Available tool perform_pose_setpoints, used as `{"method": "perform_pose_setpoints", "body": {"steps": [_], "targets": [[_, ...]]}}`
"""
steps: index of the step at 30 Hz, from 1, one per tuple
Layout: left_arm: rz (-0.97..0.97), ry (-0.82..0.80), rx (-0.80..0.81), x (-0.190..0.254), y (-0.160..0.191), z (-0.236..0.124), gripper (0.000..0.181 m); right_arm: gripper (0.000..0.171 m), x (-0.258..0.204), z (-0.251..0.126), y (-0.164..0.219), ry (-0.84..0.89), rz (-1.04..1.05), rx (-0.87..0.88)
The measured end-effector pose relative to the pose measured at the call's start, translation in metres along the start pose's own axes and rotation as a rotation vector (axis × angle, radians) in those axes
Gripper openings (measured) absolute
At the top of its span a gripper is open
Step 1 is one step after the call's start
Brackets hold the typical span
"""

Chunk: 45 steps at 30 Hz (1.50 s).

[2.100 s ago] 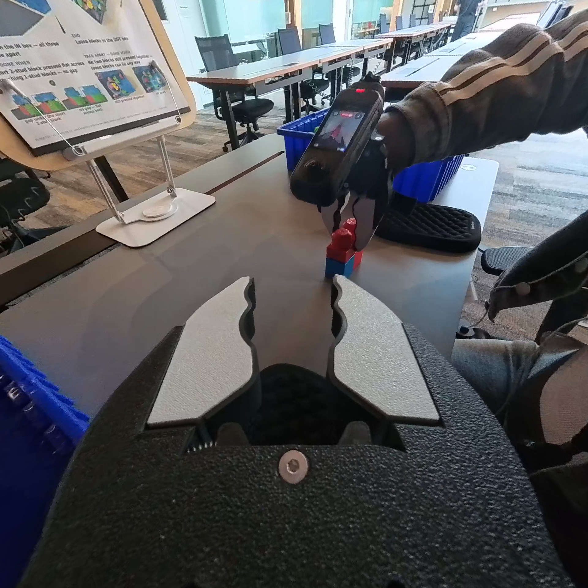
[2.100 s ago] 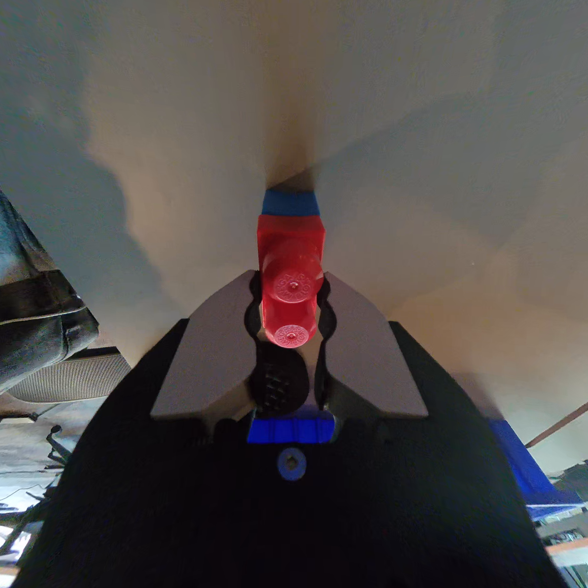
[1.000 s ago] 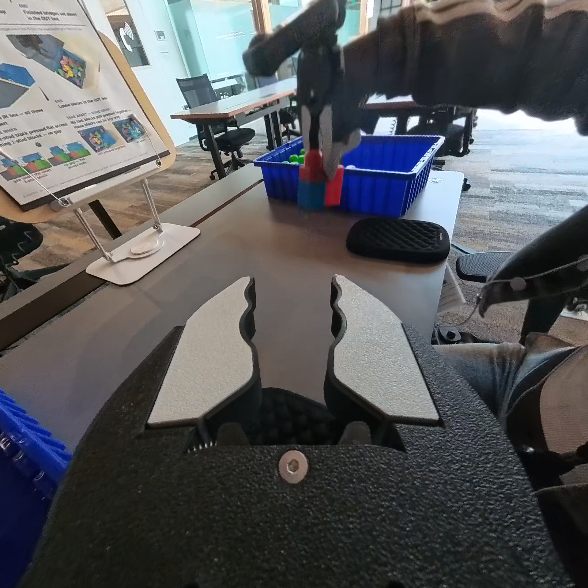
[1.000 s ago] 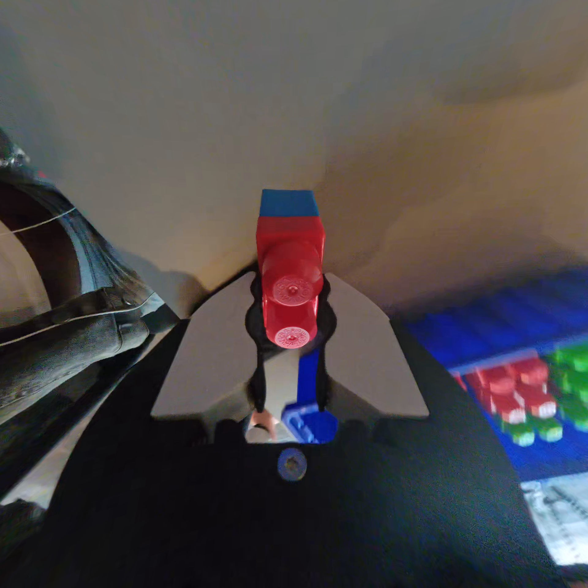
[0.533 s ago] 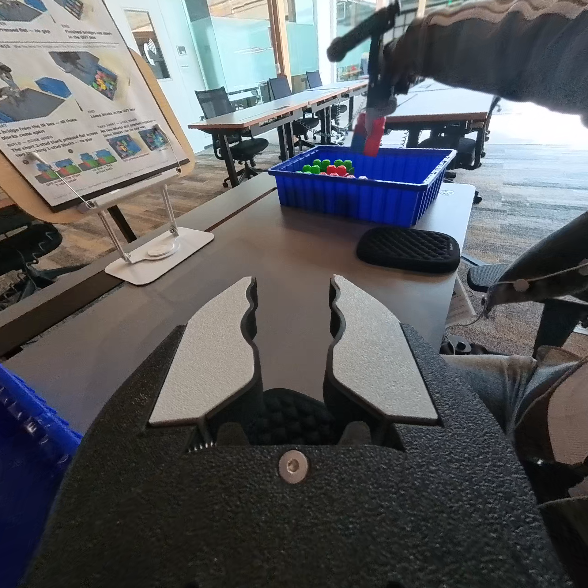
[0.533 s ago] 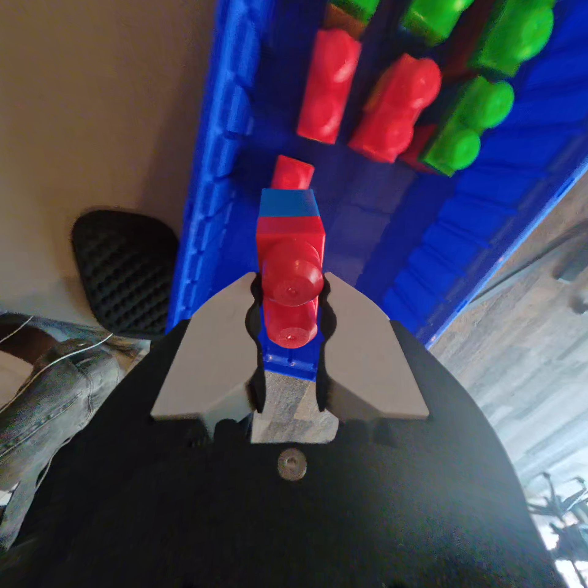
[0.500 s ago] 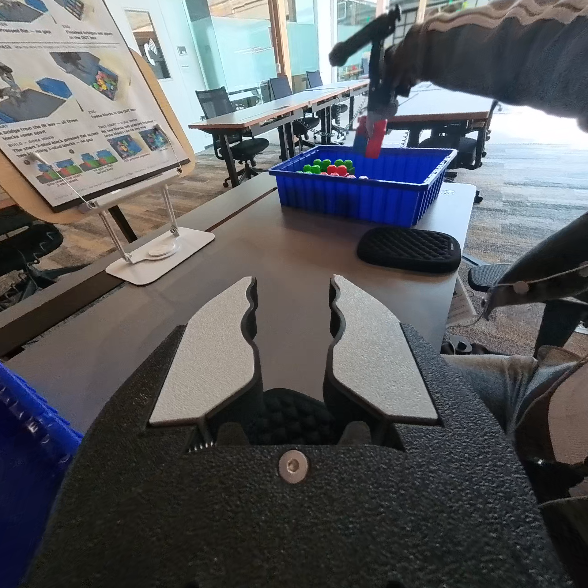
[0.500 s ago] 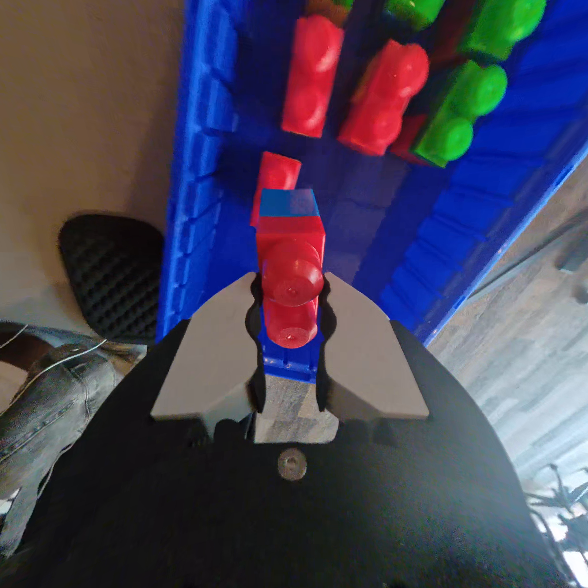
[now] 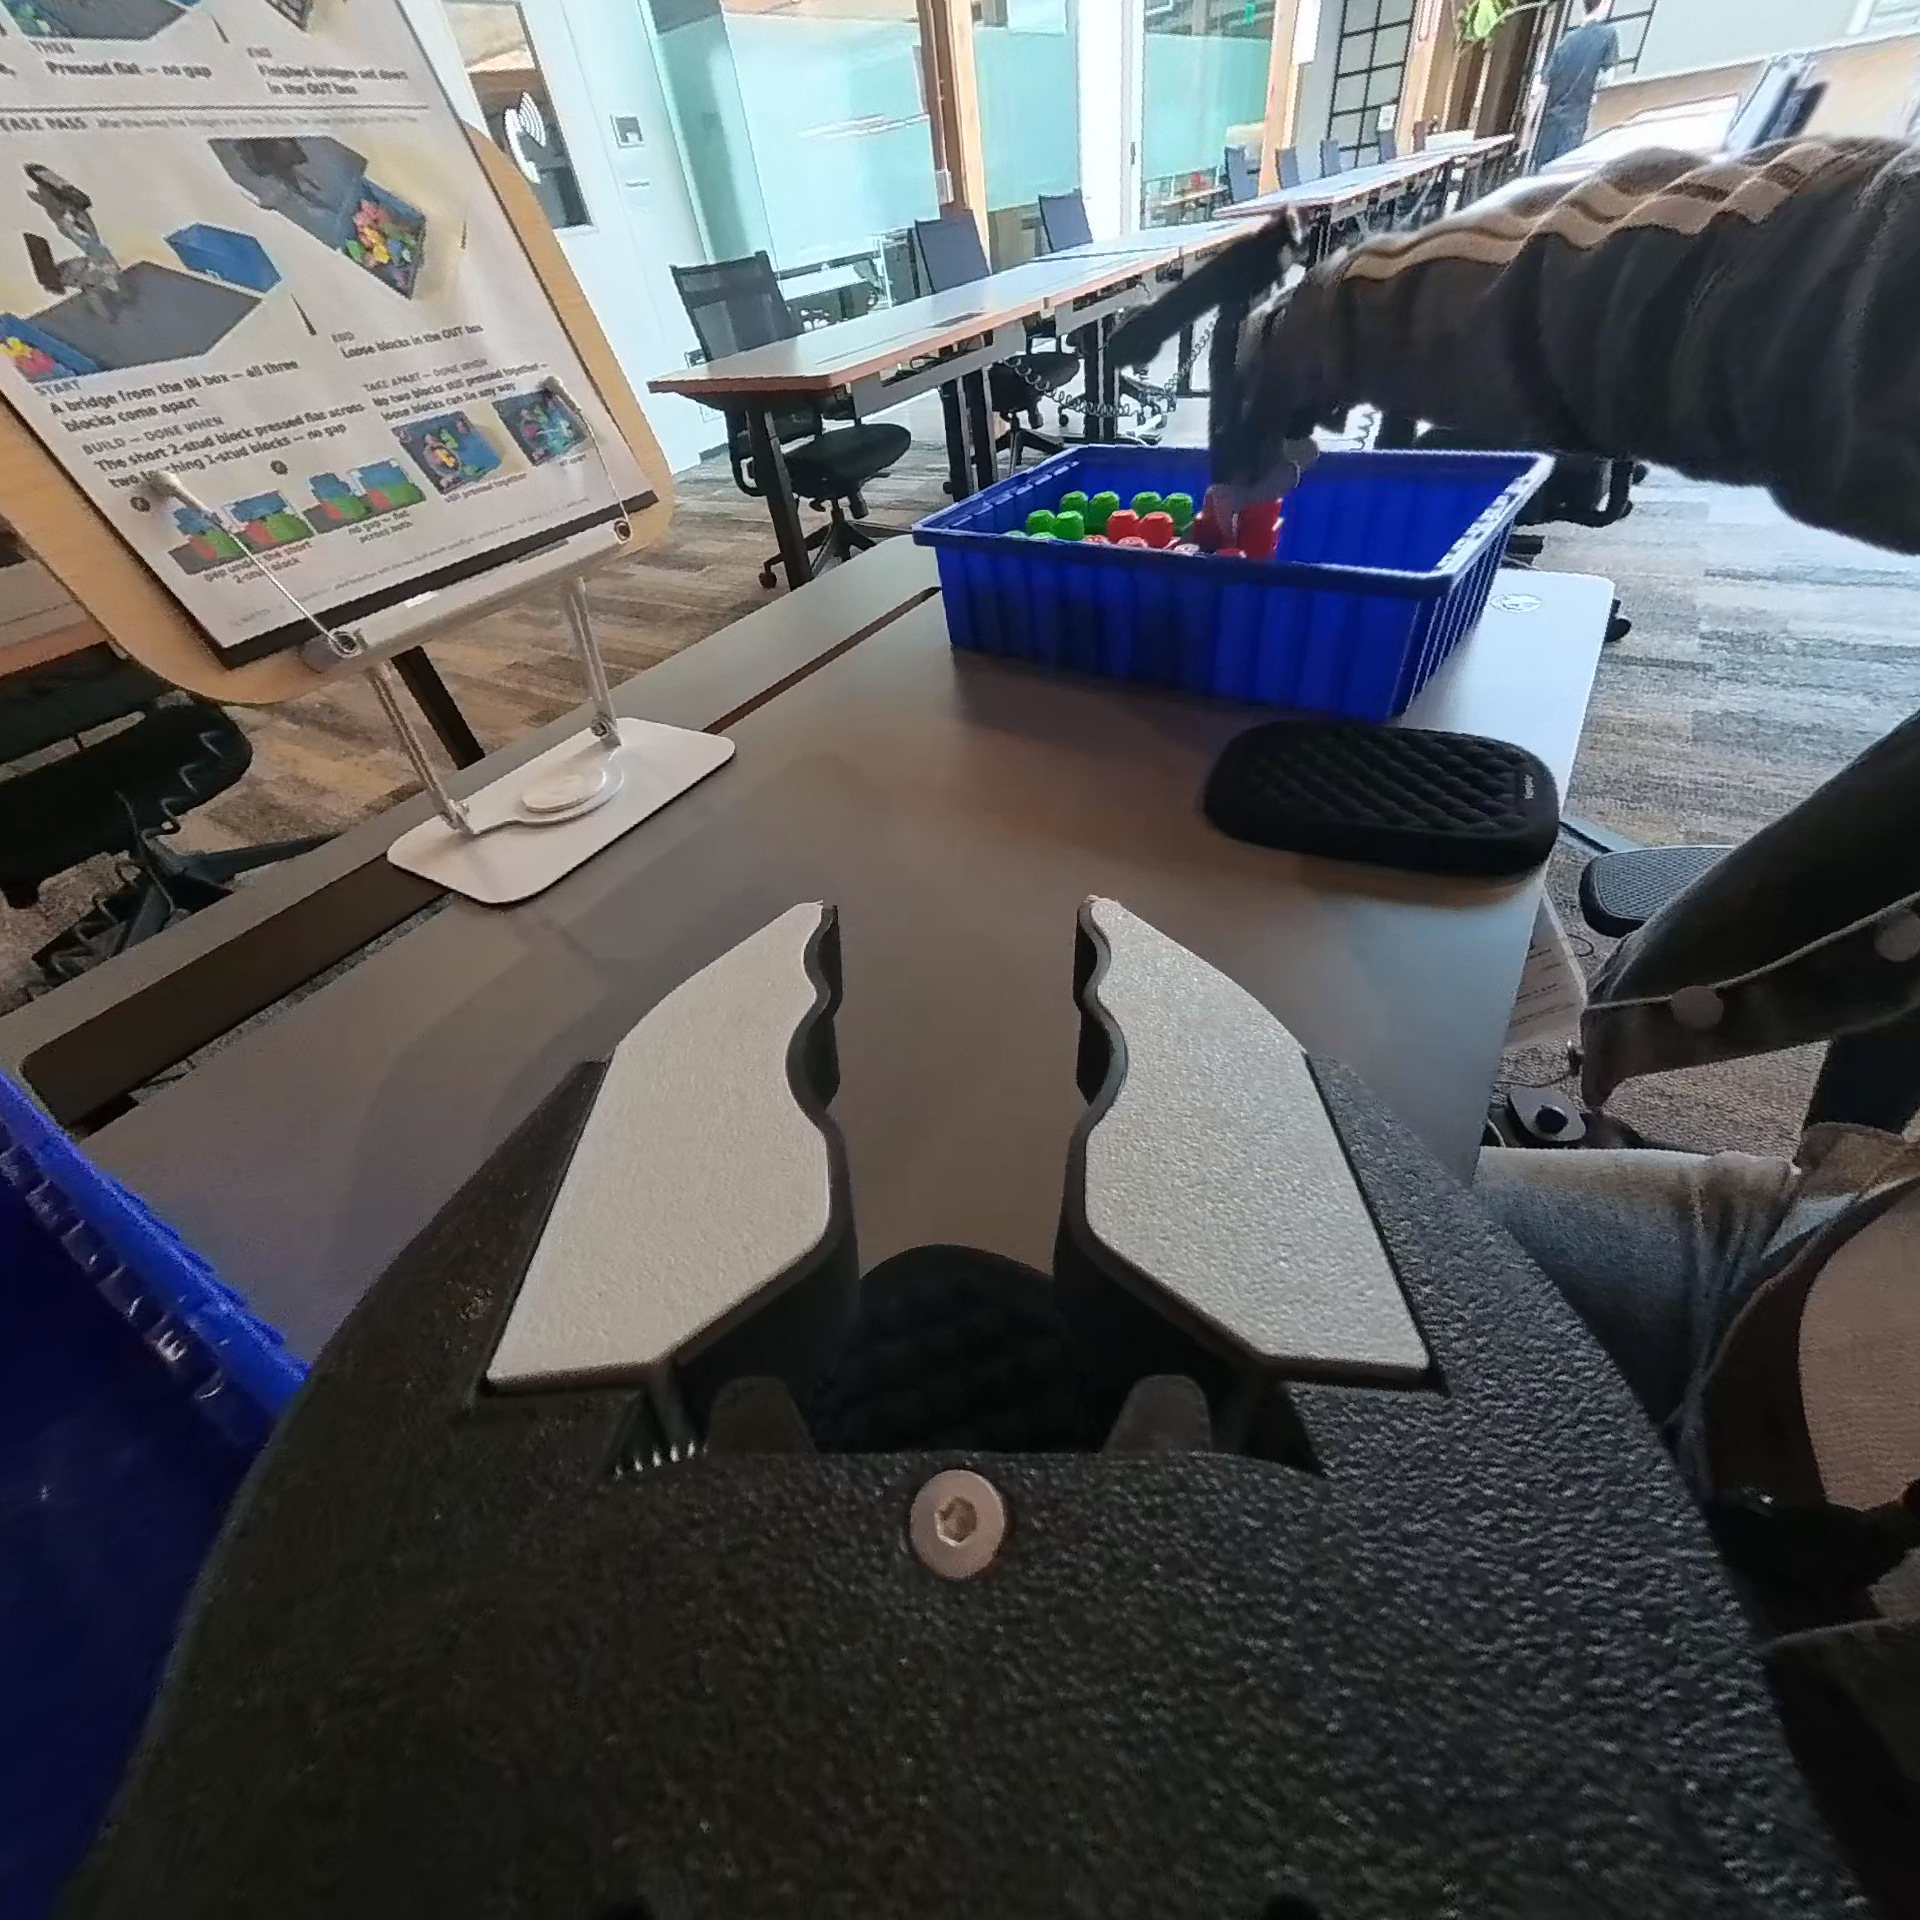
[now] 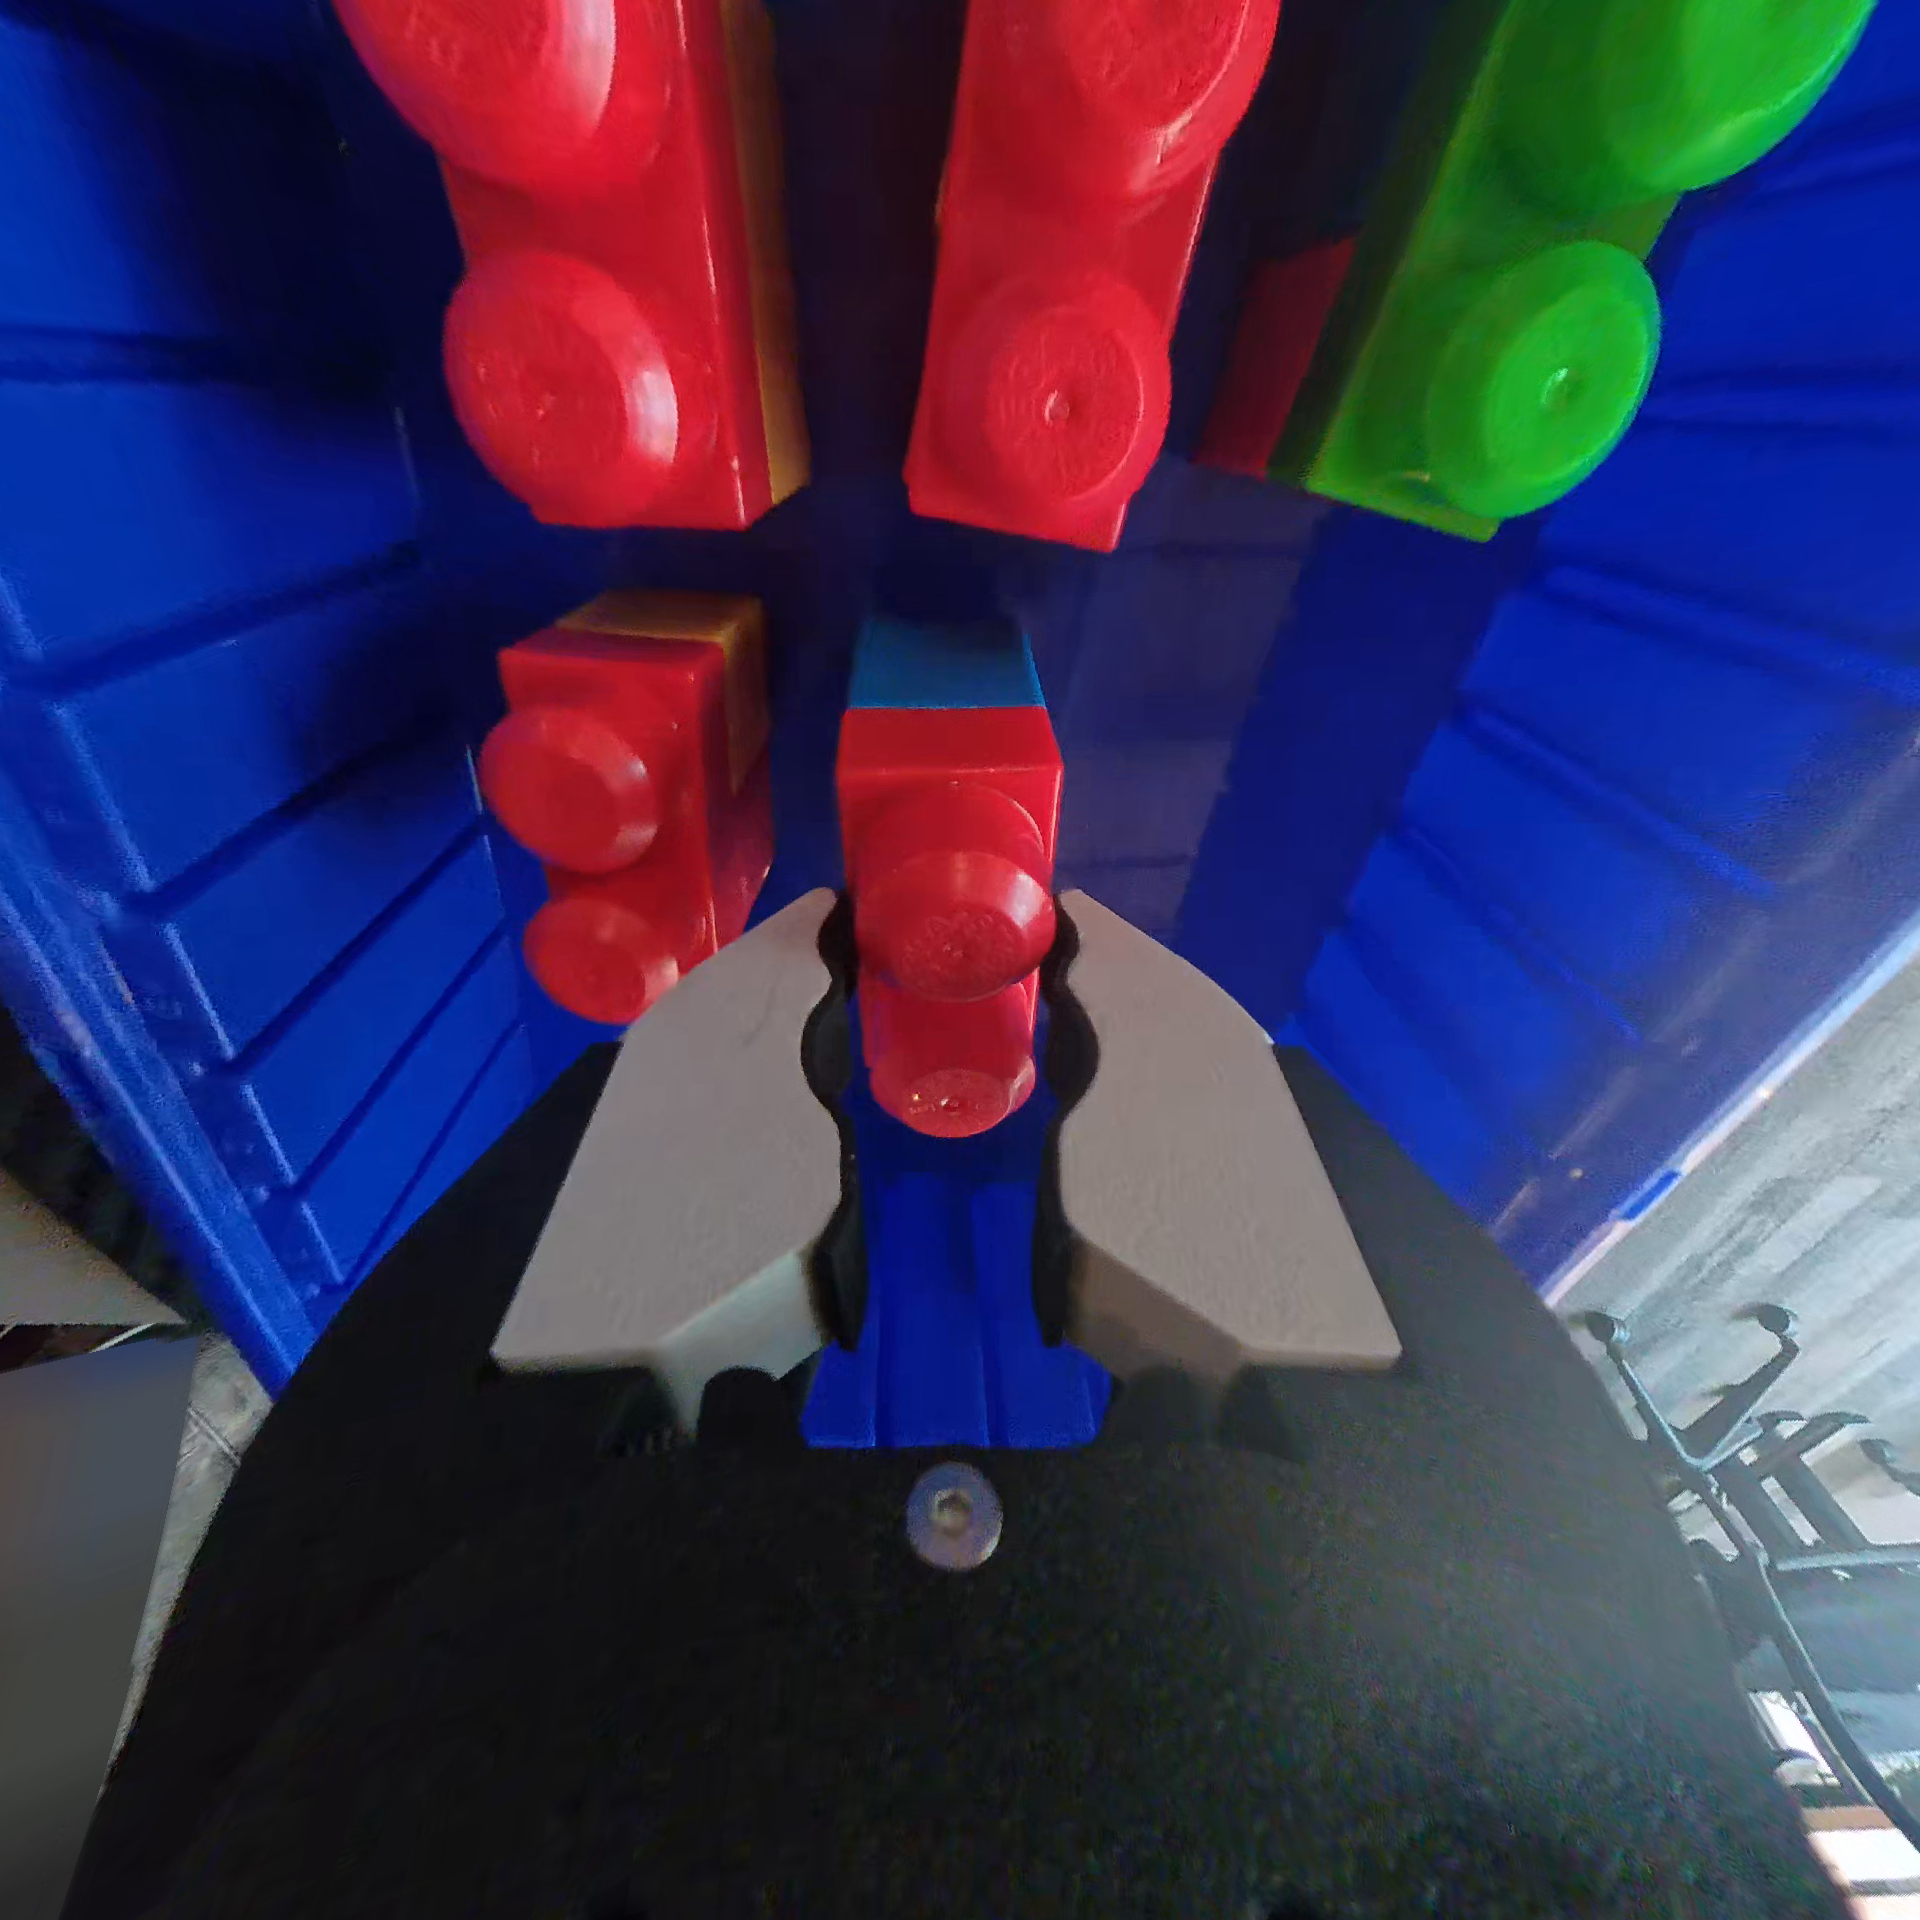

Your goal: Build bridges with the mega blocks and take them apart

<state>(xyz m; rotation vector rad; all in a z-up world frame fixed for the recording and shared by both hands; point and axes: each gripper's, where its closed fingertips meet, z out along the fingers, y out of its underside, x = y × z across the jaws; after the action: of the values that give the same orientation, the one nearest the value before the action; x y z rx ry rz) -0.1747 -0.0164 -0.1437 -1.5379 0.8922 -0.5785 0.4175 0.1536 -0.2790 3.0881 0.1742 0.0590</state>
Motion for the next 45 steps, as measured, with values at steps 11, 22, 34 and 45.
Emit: {"method": "perform_pose_setpoints", "body": {"steps": [11, 22, 34, 45], "targets": [[-0.023, -0.01, -0.009, -0.008, 0.007, -0.001, 0.043, 0.034, 0.003, 0.019, -0.004, -0.001, 0.048, -0.011], [-0.01, -0.024, 0.0, -0.007, 0.003, -0.006, 0.042, 0.068, 0.006, 0.019, -0.001, 0.035, 0.068, -0.012], [-0.073, -0.093, -0.017, -0.017, 0.005, -0.006, 0.05, 0.083, -0.002, -0.049, 0.001, 0.078, -0.017, 0.261], [-0.104, -0.238, -0.036, -0.039, 0.007, -0.015, 0.073, 0.102, -0.035, -0.123, 0.021, 0.041, -0.027, 0.733]]}}
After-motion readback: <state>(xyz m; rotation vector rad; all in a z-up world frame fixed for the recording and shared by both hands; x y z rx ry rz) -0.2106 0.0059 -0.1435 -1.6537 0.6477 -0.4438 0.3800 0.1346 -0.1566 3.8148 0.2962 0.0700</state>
